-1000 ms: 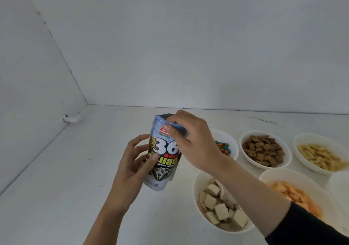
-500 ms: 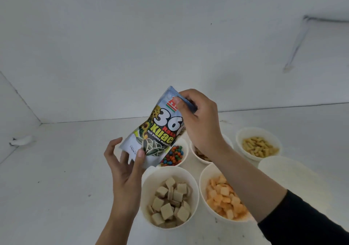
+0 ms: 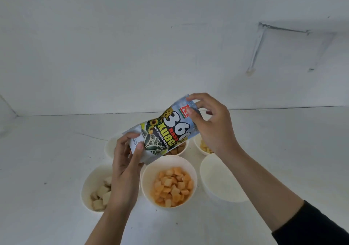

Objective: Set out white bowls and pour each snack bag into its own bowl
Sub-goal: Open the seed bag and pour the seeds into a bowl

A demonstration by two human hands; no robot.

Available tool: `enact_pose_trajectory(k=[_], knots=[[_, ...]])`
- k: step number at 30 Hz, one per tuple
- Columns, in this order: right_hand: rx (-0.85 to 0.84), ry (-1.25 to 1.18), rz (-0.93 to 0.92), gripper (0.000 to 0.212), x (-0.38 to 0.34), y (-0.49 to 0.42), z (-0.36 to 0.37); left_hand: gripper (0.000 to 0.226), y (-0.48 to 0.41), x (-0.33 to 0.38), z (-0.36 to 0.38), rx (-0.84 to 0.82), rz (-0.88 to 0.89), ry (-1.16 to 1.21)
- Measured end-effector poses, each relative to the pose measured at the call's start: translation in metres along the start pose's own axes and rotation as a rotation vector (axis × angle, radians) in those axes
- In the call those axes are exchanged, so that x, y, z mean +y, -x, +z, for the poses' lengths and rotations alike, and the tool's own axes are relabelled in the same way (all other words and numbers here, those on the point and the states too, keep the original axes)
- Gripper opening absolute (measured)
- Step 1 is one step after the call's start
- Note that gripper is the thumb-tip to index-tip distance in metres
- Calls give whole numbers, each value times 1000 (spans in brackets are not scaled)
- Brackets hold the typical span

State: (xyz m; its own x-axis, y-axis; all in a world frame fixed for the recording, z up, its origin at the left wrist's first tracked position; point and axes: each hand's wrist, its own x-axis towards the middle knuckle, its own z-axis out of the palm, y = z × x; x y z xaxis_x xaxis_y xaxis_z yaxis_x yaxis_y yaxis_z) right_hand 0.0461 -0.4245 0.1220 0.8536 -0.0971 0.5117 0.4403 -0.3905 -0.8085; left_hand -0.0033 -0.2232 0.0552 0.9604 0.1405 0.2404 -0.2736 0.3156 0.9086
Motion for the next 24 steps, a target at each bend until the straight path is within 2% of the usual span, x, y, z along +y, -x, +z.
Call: enact_pose_trajectory(k=[3, 8, 11, 13, 17, 24], knots=[[-1, -75, 81, 15, 16, 13, -24, 18, 6, 2, 16, -44, -36, -86], [-31, -209, 238, 18, 40, 34, -56, 17, 7, 4, 32, -110, -21, -263], [-70, -291, 313, 18, 57, 45, -68, 32, 8, 3, 37, -154, -31, -352], [-107, -284, 351, 18, 67, 53, -72, 31, 9, 0, 42, -176, -44, -370], [-110, -254, 440, 16, 86, 70, -73, 14, 13, -13, 50, -175, -61, -356], [-115, -237, 480, 14, 95, 78, -81, 15, 9, -13, 66, -183, -72, -392]])
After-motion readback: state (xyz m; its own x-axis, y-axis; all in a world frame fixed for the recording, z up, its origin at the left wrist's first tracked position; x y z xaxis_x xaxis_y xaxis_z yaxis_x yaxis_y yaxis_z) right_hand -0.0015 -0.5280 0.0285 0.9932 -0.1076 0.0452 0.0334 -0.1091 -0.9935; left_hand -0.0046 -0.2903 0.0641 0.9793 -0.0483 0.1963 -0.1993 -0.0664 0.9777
